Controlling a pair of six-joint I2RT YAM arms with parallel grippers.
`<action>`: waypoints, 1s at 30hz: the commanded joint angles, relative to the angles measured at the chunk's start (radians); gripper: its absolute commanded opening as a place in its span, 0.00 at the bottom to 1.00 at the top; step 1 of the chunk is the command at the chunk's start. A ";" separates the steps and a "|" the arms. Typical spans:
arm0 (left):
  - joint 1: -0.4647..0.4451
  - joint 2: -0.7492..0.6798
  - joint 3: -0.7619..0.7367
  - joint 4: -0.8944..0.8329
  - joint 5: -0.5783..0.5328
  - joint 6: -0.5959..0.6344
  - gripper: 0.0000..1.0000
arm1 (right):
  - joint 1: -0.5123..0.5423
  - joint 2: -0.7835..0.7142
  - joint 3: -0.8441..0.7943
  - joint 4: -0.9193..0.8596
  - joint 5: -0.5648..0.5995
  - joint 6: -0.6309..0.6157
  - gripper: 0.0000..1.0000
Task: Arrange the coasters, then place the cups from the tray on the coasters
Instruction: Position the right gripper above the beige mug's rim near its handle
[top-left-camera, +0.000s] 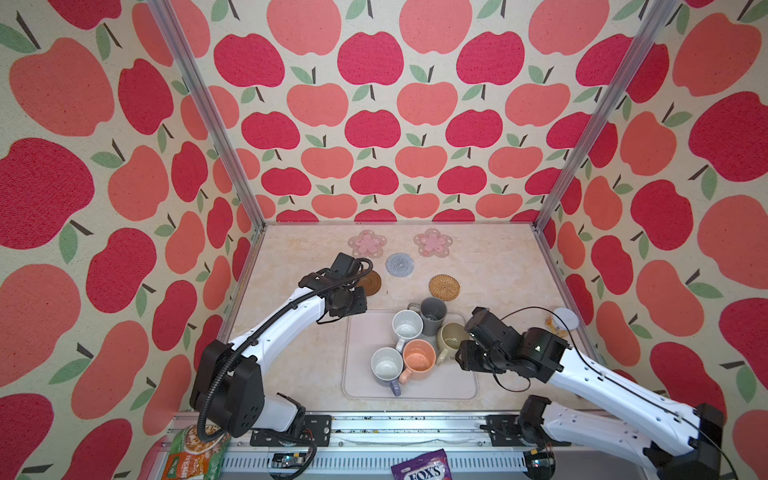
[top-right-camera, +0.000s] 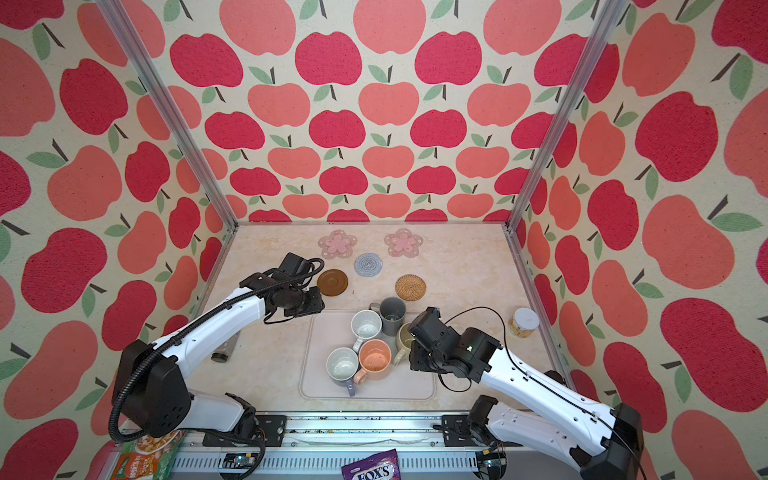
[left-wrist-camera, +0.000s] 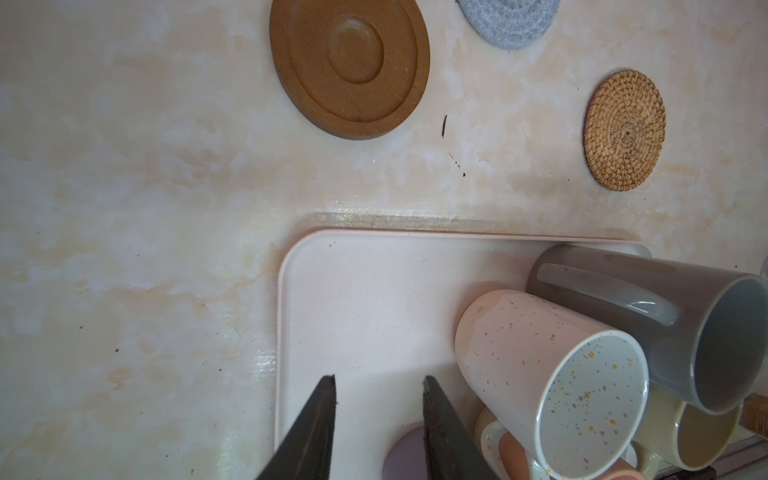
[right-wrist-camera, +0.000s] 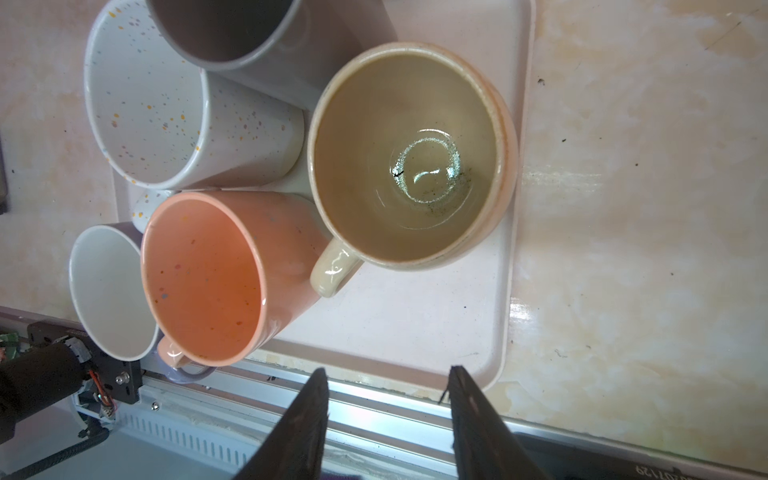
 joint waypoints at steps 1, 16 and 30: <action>0.008 -0.015 -0.022 0.006 0.003 -0.008 0.37 | 0.006 0.014 -0.019 0.026 0.039 0.038 0.49; 0.024 -0.063 -0.087 0.019 0.005 -0.009 0.38 | 0.010 0.142 0.020 0.067 0.038 0.042 0.50; 0.048 -0.082 -0.117 0.024 0.025 0.000 0.38 | 0.031 0.238 0.036 0.155 0.052 0.080 0.50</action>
